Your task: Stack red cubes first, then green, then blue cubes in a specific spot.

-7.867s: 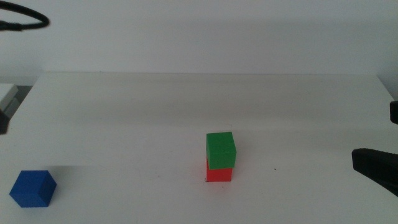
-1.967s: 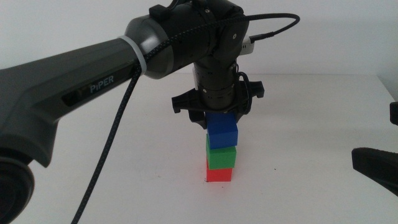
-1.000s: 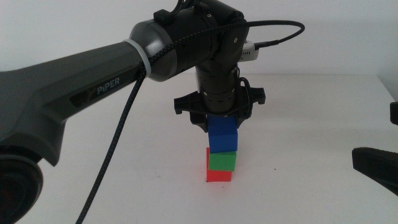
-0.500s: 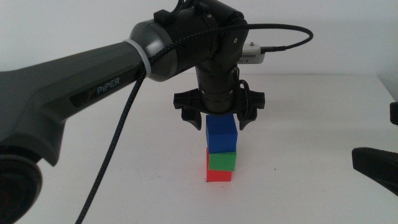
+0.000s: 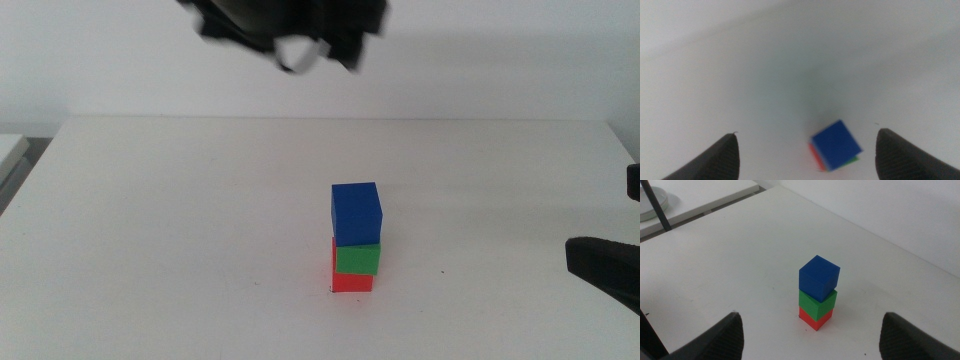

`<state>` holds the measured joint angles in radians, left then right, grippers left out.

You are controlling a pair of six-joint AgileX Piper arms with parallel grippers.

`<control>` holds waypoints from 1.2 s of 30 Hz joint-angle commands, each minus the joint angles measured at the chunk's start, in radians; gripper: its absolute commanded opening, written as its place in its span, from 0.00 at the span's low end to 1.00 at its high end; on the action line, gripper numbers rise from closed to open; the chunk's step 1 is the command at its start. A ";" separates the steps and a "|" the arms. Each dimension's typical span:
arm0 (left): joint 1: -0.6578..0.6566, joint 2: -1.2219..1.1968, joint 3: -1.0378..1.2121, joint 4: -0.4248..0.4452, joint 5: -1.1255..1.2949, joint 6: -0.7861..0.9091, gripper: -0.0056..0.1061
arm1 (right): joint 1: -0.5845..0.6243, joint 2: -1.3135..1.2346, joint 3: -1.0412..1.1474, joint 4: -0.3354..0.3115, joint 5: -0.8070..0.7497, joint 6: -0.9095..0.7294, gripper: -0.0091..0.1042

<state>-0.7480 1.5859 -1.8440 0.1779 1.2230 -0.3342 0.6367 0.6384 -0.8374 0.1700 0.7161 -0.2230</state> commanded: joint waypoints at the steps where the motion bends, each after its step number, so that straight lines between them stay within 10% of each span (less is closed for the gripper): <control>1: 0.013 -0.061 -0.004 0.043 -0.002 0.114 0.87 | -0.009 -0.004 0.005 -0.003 -0.012 -0.003 0.86; 18: 0.698 -0.564 0.221 -0.167 -0.038 0.544 0.87 | -0.009 -0.004 0.005 -0.003 -0.012 -0.001 0.86; 36: 0.778 -0.655 0.226 -0.272 -0.084 0.544 0.87 | -0.009 -0.004 0.005 -0.003 -0.012 -0.001 0.86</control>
<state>0.0286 0.9332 -1.6223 -0.0964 1.1556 0.2089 0.6367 0.6384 -0.8374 0.1700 0.7161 -0.2212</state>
